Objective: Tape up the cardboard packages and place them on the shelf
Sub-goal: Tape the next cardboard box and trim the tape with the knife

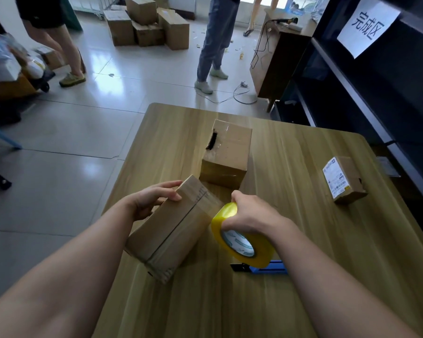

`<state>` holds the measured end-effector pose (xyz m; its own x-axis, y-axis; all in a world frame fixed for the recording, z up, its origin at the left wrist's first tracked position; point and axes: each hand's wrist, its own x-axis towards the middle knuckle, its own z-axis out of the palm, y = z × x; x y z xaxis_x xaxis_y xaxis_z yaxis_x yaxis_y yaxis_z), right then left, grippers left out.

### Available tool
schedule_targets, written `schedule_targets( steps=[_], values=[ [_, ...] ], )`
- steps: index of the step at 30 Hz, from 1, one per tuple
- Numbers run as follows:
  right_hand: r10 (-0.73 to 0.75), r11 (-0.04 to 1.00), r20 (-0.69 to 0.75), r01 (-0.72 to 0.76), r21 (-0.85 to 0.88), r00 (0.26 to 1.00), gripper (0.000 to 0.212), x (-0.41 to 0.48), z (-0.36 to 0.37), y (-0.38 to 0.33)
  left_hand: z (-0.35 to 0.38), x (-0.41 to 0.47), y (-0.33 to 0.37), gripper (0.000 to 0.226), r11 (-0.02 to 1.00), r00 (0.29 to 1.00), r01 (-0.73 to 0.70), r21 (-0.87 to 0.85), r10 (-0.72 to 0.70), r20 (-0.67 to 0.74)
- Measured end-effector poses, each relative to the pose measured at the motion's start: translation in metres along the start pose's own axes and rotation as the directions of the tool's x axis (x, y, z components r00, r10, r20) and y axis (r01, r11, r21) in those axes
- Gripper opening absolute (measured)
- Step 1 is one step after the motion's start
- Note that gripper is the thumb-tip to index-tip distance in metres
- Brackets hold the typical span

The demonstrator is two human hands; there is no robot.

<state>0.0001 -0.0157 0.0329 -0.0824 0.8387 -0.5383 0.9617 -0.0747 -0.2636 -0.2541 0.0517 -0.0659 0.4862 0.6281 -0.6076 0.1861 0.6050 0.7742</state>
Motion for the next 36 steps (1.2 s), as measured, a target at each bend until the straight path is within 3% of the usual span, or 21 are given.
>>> schedule_targets(
  steps=[9, 15, 18, 20, 23, 25, 27, 29, 30, 32, 36],
  values=[
    [-0.018, 1.0, -0.015, 0.019, 0.022, 1.0, 0.065, 0.006, 0.01, -0.001, -0.003, -0.006, 0.004, 0.121, 1.0, 0.997, -0.003, -0.031, 0.005, 0.075],
    [-0.037, 0.999, -0.071, 0.038, 0.011, 0.997, 0.054, 0.011, 0.027, -0.008, -0.012, -0.009, 0.001, 0.101, 0.996, 0.99, 0.038, -0.079, -0.026, 0.142],
    [-0.053, 0.998, -0.088, 0.055, 0.014, 0.995, 0.056, 0.015, 0.027, -0.015, -0.021, -0.009, 0.003, 0.095, 0.995, 0.998, 0.031, -0.096, -0.025, 0.06],
    [-0.05, 0.999, -0.083, 0.051, 0.012, 0.995, 0.058, 0.017, 0.025, -0.02, -0.025, -0.009, 0.009, 0.079, 0.993, 0.999, -0.009, -0.12, 0.004, -0.041],
    [-0.032, 0.999, -0.071, 0.034, 0.02, 0.997, 0.056, 0.019, 0.024, -0.025, -0.013, -0.016, 0.025, 0.057, 0.994, 0.972, -0.052, 0.096, 0.072, -0.222],
    [-0.021, 0.999, -0.06, 0.023, 0.033, 0.998, 0.057, 0.019, 0.025, -0.026, 0.012, -0.023, 0.033, 0.053, 0.906, 0.874, -0.039, 0.421, 0.236, -0.426],
    [-0.013, 0.999, -0.062, 0.016, 0.051, 0.998, 0.058, 0.019, 0.026, -0.028, 0.042, -0.029, 0.033, 0.07, 0.656, 0.75, 0.086, 0.75, 0.453, -0.482],
    [-0.011, 0.998, -0.071, 0.016, 0.067, 0.997, 0.06, 0.019, 0.027, -0.028, 0.063, -0.028, 0.024, 0.109, 0.417, 0.827, 0.174, 0.892, 0.43, -0.363],
    [-0.011, 0.998, -0.068, 0.015, 0.069, 0.998, 0.062, 0.019, 0.027, -0.028, 0.067, -0.026, 0.02, 0.121, 0.357, 0.876, 0.178, 0.917, 0.368, -0.313],
    [-0.017, 0.997, -0.049, 0.021, 0.072, 0.999, 0.066, 0.02, 0.027, -0.027, 0.064, -0.024, 0.018, 0.128, 0.336, 0.921, 0.176, 0.925, 0.277, -0.275],
    [-0.052, 0.994, 0.009, 0.051, 0.099, 0.999, 0.072, 0.022, 0.024, -0.025, 0.056, -0.022, 0.018, 0.137, 0.258, 0.934, 0.2, 0.945, 0.241, -0.264]
  ],
)
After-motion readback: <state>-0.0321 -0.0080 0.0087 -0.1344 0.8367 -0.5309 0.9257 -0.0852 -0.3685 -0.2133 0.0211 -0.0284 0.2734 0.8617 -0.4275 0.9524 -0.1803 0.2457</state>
